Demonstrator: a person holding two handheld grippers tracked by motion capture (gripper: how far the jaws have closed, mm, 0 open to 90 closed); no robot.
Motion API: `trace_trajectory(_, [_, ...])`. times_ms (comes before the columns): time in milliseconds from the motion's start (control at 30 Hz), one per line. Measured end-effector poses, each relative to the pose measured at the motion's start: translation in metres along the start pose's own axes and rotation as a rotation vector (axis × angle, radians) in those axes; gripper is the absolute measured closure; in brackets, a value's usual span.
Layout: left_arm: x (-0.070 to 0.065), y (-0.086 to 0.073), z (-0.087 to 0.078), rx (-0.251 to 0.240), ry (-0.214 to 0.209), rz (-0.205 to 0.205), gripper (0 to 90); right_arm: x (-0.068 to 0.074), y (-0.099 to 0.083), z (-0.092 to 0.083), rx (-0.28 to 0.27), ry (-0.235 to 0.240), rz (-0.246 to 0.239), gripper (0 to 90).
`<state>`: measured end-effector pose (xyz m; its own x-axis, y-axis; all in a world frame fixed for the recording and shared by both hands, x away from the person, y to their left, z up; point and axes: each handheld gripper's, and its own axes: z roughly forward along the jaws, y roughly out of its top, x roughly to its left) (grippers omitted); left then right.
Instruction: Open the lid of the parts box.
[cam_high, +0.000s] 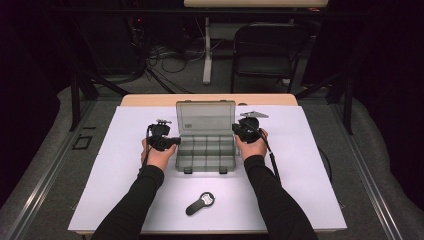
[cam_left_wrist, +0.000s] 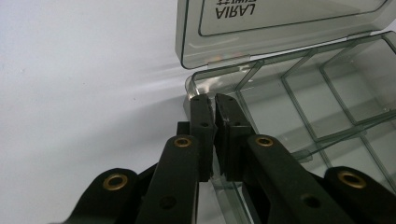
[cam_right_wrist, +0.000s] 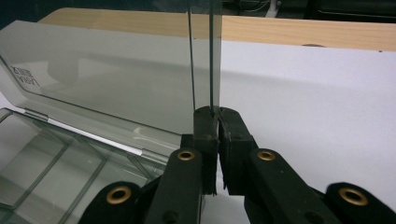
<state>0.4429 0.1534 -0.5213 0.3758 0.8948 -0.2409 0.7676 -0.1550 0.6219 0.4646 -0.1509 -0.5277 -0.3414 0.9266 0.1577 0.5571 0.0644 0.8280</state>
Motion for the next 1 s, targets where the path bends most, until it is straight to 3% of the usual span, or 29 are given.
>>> trace_trajectory(367, [0.000, 0.000, 0.000, 0.003, 0.000, 0.000, 86.4, -0.002, 0.001, 0.005, 0.005, 0.001, 0.020, 86.9])
trace_trajectory(900, [-0.001, 0.000, 0.000, 0.001, 0.006, 0.005, 86.5, -0.006, 0.022, 0.013, 0.158, 0.006, 0.060, 87.0])
trace_trajectory(1000, [-0.001, 0.000, 0.000, 0.001, 0.006, 0.004, 86.5, -0.011, 0.023, 0.016, 0.177, 0.026, 0.114, 87.1])
